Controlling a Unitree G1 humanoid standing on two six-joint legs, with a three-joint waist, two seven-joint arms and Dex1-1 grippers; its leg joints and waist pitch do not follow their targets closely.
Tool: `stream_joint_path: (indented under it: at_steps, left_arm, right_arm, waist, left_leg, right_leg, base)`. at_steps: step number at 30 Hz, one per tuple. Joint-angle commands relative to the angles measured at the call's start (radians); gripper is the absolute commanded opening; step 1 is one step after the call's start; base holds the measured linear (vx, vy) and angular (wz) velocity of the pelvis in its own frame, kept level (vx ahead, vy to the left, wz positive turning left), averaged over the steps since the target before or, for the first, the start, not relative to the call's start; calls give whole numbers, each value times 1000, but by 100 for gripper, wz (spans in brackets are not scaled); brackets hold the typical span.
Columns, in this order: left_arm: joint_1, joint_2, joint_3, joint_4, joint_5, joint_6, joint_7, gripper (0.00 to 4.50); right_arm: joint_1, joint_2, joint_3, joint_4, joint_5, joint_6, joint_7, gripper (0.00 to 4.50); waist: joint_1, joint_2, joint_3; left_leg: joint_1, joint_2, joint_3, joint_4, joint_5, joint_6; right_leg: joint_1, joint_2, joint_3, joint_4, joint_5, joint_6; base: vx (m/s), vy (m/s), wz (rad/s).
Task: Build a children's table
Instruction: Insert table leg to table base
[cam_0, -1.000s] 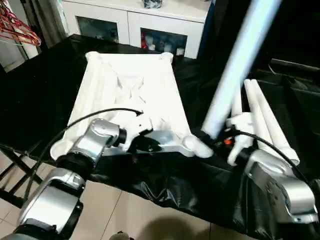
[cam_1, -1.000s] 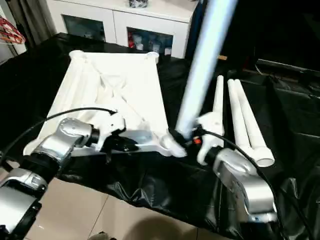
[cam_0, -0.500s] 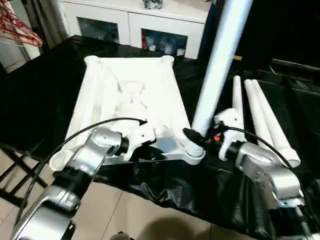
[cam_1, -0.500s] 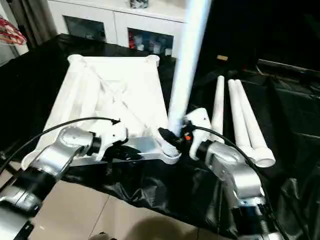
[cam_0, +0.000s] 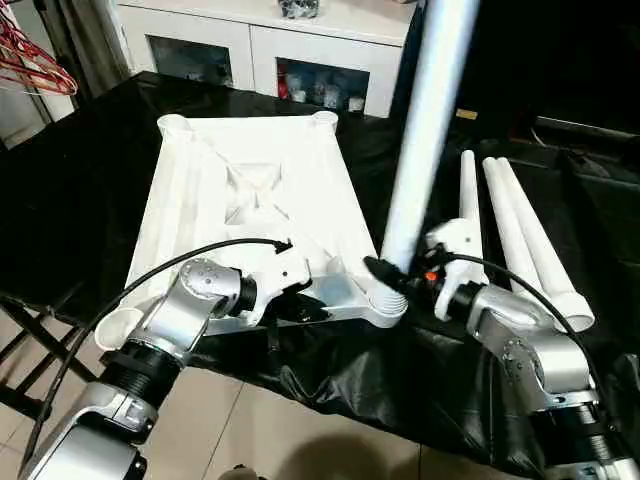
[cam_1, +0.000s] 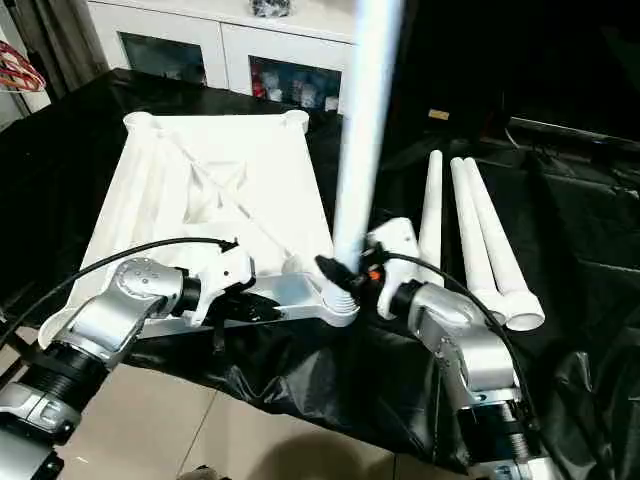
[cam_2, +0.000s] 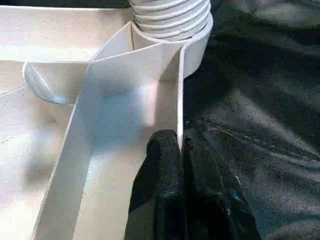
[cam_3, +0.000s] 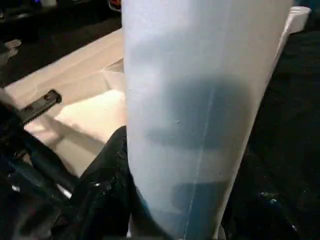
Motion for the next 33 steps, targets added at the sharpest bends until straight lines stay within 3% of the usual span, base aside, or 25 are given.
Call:
stream_joint_path:
  at_steps: [1,7,9,16,18,20,22,25,27,28,30,33]
  left_arm:
    - [1,-17,14,-18,-14,10,20,0]
    - [-15,-39,33,4,-14,10,68,0]
    - [-22,-44,37,13,-12,7,81,0]
    - [-58,-69,43,57,-11,1,103,0]
    - [-65,-72,43,65,-10,-1,103,0]
    - [-68,-74,42,70,-9,-3,103,0]
    - [-72,-75,40,75,-7,-6,101,0]
    - [-78,-73,33,87,-1,-18,92,0]
    - [-80,-72,32,92,0,-22,89,0]
    - [-81,-72,32,98,2,-25,87,0]
    - [-82,-70,29,101,4,-28,82,0]
    - [-80,-64,24,101,6,-31,73,0]
  right_arm:
    - [29,9,-30,25,13,-2,-9,189]
    - [99,44,-65,46,43,-58,-2,189]
    - [114,57,-76,54,50,-75,-6,189]
    - [182,113,-104,93,44,-188,-46,189]
    - [194,109,-92,79,20,-208,-56,189]
    - [199,104,-83,67,3,-217,-59,189]
    - [200,97,-71,50,-11,-220,-56,189]
    - [183,57,-25,39,-67,-211,-55,189]
    - [175,48,-15,45,-74,-209,-53,189]
    - [167,39,-8,51,-80,-204,-47,189]
    - [152,23,6,63,-90,-195,-27,189]
    - [128,1,27,83,-103,-182,8,189]
  waist:
    - [1,9,-58]
    - [7,16,-59]
    - [10,14,-56]
    - [13,23,-53]
    - [13,30,-52]
    - [11,27,-52]
    - [11,30,-50]
    - [11,27,-50]
    - [11,27,-49]
    - [10,20,-48]
    - [10,21,-46]
    - [7,16,-45]
  left_leg:
    - [11,52,-13,-71,-105,13]
    - [10,53,-14,-70,-106,20]
    - [11,53,-14,-72,-130,21]
    - [13,53,-11,-78,-168,15]
    - [14,55,-11,-81,-182,11]
    - [14,55,-11,-83,-195,8]
    - [12,55,-12,-83,-198,11]
    - [11,53,-11,-83,-183,13]
    - [11,53,-11,-82,-190,14]
    - [11,54,-10,-83,-194,17]
    - [12,54,-11,-84,-201,17]
    - [10,55,-11,-86,-206,20]
  right_leg:
    - [43,-103,43,-75,82,-232]
    - [43,-104,42,-75,90,-234]
    - [42,-106,43,-81,50,-231]
    - [35,-108,43,-92,-49,-213]
    - [32,-109,42,-94,-72,-204]
    - [33,-109,42,-95,-81,-199]
    - [33,-110,43,-96,-87,-198]
    - [34,-108,43,-97,-83,-190]
    - [32,-112,45,-100,-111,-186]
    - [32,-112,45,-102,-126,-184]
    - [30,-111,44,-104,-155,-181]
    - [29,-111,45,-106,-189,-175]
  base:
    - [0,0,0]
    - [0,0,0]
    - [0,0,0]
    - [0,0,0]
    - [0,0,0]
    - [0,0,0]
    - [0,0,0]
    - [0,0,0]
    - [0,0,0]
    - [0,0,0]
    - [0,0,0]
    - [0,0,0]
